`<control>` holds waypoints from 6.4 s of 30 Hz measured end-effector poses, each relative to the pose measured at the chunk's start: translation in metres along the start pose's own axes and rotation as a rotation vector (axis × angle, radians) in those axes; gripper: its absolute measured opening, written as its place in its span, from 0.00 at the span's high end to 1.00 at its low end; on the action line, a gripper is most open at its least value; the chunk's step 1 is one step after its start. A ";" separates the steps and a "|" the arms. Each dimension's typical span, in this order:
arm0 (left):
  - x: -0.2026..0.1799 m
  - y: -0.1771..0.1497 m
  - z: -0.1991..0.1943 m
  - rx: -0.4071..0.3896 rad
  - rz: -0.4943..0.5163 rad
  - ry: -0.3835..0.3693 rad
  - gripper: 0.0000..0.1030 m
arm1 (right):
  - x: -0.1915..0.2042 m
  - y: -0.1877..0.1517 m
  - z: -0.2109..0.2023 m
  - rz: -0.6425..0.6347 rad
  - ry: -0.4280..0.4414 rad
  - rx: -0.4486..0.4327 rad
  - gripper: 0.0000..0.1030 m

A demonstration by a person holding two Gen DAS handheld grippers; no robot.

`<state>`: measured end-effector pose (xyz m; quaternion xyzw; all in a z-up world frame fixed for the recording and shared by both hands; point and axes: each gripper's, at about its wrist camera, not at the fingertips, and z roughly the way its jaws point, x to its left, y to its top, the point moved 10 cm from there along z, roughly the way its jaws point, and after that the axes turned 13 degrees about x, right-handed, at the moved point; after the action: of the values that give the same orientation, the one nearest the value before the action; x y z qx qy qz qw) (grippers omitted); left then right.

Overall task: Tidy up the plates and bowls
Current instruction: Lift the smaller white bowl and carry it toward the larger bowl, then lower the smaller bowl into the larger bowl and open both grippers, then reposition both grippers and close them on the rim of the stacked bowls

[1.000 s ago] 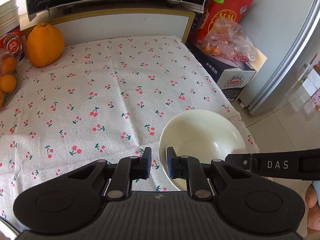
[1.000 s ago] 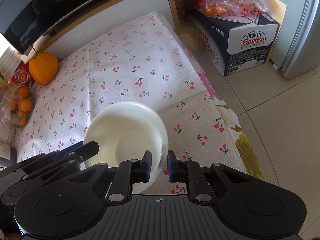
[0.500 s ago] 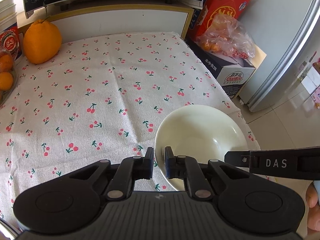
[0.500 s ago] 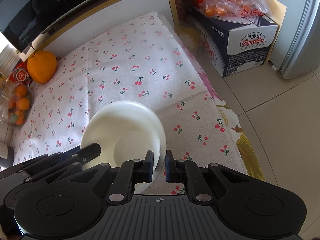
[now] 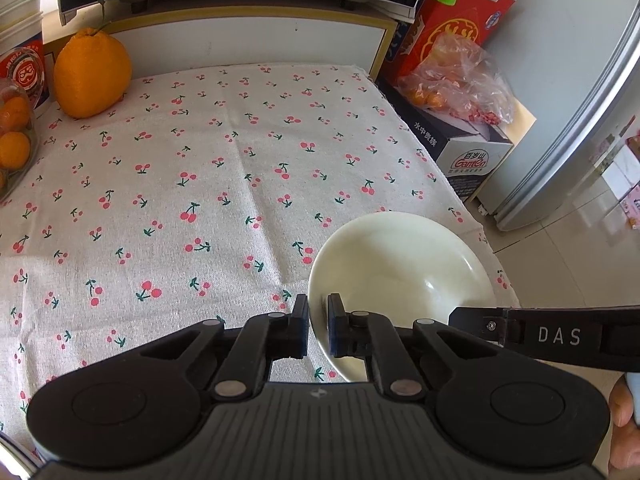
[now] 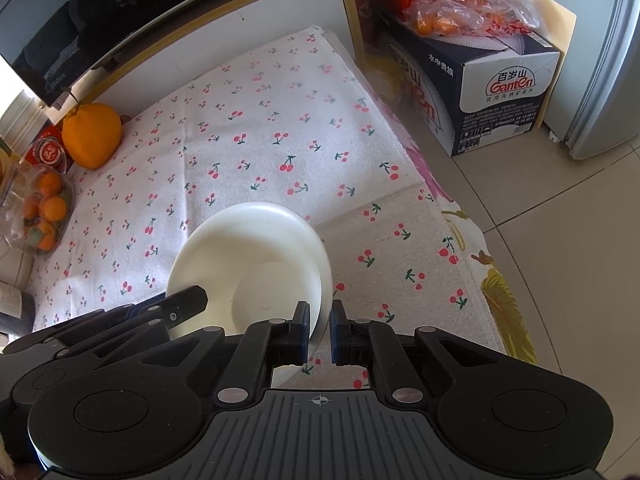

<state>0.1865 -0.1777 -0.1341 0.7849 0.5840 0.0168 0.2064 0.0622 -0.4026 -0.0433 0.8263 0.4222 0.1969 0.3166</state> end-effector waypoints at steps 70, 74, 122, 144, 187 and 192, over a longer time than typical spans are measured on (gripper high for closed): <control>0.028 -0.084 -0.106 -0.132 -0.083 -0.032 0.90 | 0.074 -0.090 -0.072 -0.330 0.149 -0.170 0.88; 0.028 -0.088 -0.104 -0.128 -0.070 -0.022 0.90 | 0.073 -0.095 -0.069 -0.333 0.142 -0.162 0.88; 0.030 -0.115 -0.073 -0.004 -0.064 0.049 0.79 | 0.065 -0.113 -0.042 -0.359 -0.015 -0.113 0.77; 0.032 -0.126 -0.103 -0.105 -0.088 0.060 0.45 | 0.056 -0.132 -0.081 -0.302 0.106 -0.208 0.34; 0.042 -0.113 -0.072 -0.068 -0.220 -0.069 0.74 | 0.035 -0.126 -0.020 0.003 0.105 -0.084 0.58; 0.041 -0.111 -0.059 -0.051 -0.200 -0.048 0.88 | 0.045 -0.123 -0.005 -0.017 0.067 -0.059 0.76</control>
<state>0.0827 -0.0960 -0.1270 0.7174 0.6536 -0.0079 0.2410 0.0140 -0.3095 -0.1214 0.8060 0.4335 0.2342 0.3280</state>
